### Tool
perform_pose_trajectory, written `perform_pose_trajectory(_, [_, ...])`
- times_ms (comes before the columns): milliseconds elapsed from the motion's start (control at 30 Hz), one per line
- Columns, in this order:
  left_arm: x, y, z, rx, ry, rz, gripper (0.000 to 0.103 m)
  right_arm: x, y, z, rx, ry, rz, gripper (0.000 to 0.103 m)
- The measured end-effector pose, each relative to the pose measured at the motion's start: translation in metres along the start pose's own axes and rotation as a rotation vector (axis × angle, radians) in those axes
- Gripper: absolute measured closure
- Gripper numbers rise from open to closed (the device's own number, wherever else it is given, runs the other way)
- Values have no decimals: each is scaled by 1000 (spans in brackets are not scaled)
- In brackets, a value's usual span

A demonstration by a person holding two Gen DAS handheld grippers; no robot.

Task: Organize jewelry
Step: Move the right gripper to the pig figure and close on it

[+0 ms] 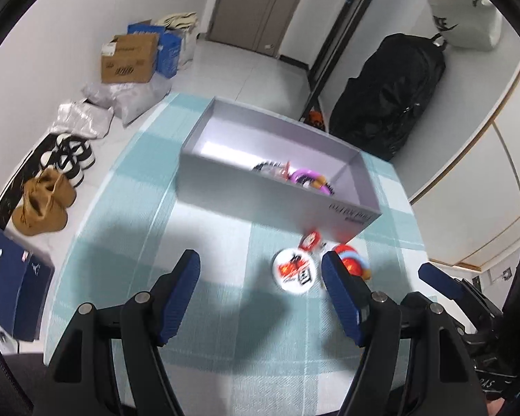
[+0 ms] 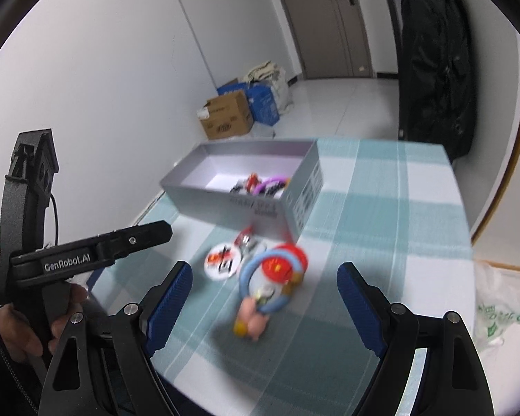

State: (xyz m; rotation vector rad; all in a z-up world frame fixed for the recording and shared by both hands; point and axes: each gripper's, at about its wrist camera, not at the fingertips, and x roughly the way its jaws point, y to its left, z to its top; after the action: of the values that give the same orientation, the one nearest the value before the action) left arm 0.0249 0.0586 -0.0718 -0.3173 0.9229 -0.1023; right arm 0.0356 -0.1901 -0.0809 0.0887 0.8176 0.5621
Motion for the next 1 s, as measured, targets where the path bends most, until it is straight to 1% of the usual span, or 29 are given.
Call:
perform_pose_trajectory(133, [2, -4, -6, 34, 10, 41, 35, 8, 2, -7, -7, 51, 9, 17])
perform_pose_trajectory(267, [1, -3, -9, 27, 20, 36, 35, 14, 2, -17, 11, 89, -6, 19])
perform_pose_trajectory(367, [2, 0, -10, 3, 35, 22, 35, 15, 9, -21, -26, 89, -23, 25])
perform_pose_trajectory(433, [4, 1, -10, -11, 45, 8, 35, 17, 11, -22, -35, 94, -16, 33])
perform_pose_trajectory(467, [4, 1, -11, -13, 49, 6, 35, 18, 12, -23, -36, 103, -15, 35])
perform_pose_trajectory(533, [4, 1, -11, -13, 53, 3, 35, 21, 12, -24, -32, 114, -30, 40])
perform_pose_trajectory(633, [4, 0, -11, -13, 50, -1, 35, 26, 10, -26, -21, 136, -34, 51])
perform_pose_trajectory(700, [4, 0, -11, -11, 49, -3, 35, 28, 9, -27, -11, 150, -22, 57])
perform_pose_trajectory(733, [5, 0, -10, -10, 49, -7, 35, 29, 9, -27, -10, 156, -21, 58])
perform_pose_trajectory(867, [6, -2, -10, -5, 58, -13, 35, 32, 12, -28, -22, 164, -14, 67])
perform_pose_trajectory(933, [7, -3, -10, -4, 71, -31, 35, 33, 12, -28, -25, 166, -17, 72])
perform_pose_trajectory(967, [7, -4, -10, -1, 73, -39, 35, 33, 12, -29, -24, 165, -26, 76])
perform_pose_trajectory(1000, [7, -5, -10, 6, 71, -44, 35, 33, 12, -28, -22, 160, -29, 77])
